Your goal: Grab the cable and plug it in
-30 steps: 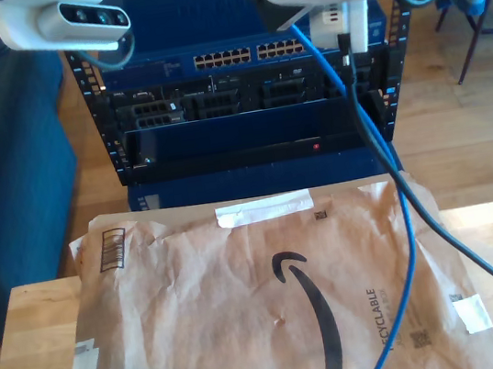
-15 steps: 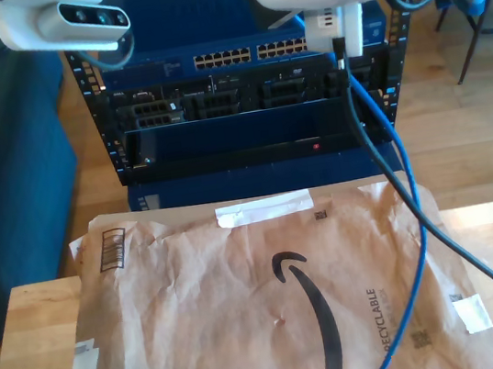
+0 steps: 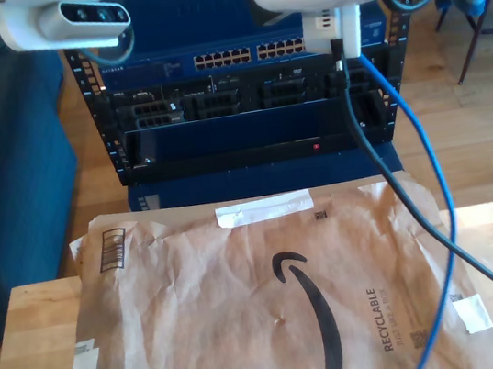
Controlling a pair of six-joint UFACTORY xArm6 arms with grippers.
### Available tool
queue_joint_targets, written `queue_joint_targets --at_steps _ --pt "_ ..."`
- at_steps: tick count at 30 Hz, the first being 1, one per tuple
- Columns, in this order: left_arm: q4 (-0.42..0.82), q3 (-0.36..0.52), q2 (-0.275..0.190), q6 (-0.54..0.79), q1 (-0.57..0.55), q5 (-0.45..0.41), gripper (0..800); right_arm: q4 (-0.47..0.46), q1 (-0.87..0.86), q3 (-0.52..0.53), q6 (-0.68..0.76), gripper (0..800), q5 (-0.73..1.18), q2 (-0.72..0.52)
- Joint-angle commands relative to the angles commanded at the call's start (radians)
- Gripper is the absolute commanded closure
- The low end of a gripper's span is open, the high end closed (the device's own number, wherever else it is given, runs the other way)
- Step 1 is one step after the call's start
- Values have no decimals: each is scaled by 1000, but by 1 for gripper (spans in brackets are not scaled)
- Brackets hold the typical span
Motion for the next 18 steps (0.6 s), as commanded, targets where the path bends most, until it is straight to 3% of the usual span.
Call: queue_joint_targets --at_steps 4,14,18 --pt "25 -9 -2 0 11 -29 2 -3 -9 5 -3 797 -2 35" --pt "387 -77 0 94 98 -232 2 -11 -215 78 9 796 6 69" --pt "551 -120 0 138 126 -242 2 -17 -278 121 8 796 6 64"
